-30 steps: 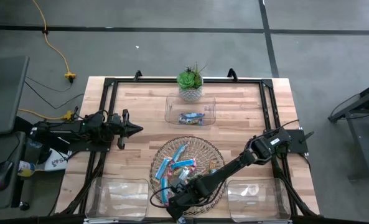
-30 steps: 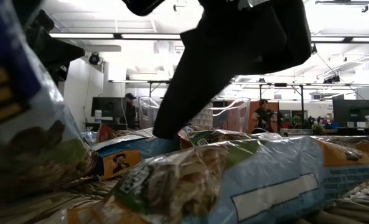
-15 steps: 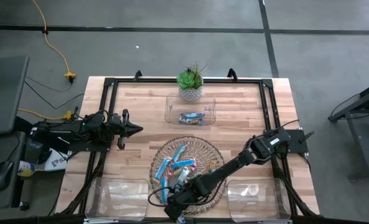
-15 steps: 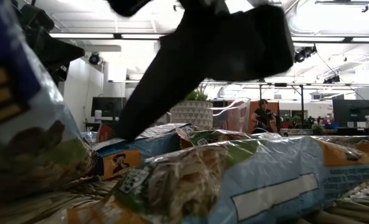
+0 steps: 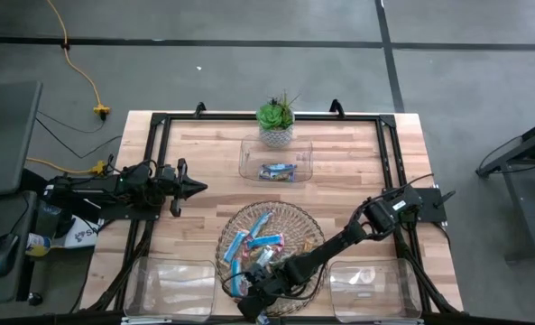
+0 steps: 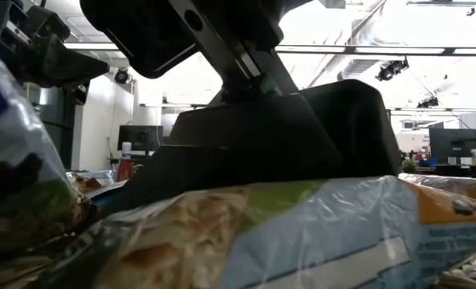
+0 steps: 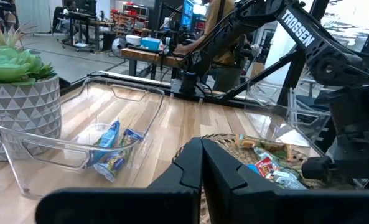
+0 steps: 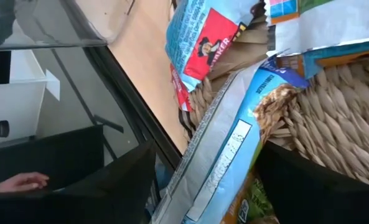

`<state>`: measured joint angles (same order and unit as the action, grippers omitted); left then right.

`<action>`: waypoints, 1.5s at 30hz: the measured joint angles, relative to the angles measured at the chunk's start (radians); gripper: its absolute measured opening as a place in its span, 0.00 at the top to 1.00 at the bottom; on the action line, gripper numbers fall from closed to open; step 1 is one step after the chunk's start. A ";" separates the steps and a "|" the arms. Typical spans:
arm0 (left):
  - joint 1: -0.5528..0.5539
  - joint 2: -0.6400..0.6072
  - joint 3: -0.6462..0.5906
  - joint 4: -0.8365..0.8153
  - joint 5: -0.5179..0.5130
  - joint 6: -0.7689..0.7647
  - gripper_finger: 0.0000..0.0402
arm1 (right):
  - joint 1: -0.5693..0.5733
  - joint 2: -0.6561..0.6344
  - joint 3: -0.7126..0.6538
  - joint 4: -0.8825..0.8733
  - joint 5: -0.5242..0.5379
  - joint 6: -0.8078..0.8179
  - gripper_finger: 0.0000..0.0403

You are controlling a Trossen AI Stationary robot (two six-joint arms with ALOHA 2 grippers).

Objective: Pick and place Granola Bars by type
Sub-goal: Put the blue granola bar into the top transparent bin

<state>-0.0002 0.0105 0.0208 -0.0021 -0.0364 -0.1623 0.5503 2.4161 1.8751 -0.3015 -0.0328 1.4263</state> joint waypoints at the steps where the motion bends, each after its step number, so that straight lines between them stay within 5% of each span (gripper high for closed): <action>1: 0.000 0.000 0.000 0.000 0.000 0.000 1.00 | 0.000 0.000 0.000 -0.001 -0.001 -0.009 0.36; 22: 0.000 0.000 0.000 0.000 0.000 0.000 1.00 | -0.033 -0.005 -0.002 -0.009 -0.094 -0.109 0.83; 45: 0.000 0.000 0.000 0.000 0.000 0.000 1.00 | -0.098 -0.204 0.002 -0.068 -0.033 -0.275 0.89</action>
<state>-0.0003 0.0106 0.0210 -0.0025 -0.0365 -0.1626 0.4521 2.2125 1.8771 -0.3694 -0.0654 1.1510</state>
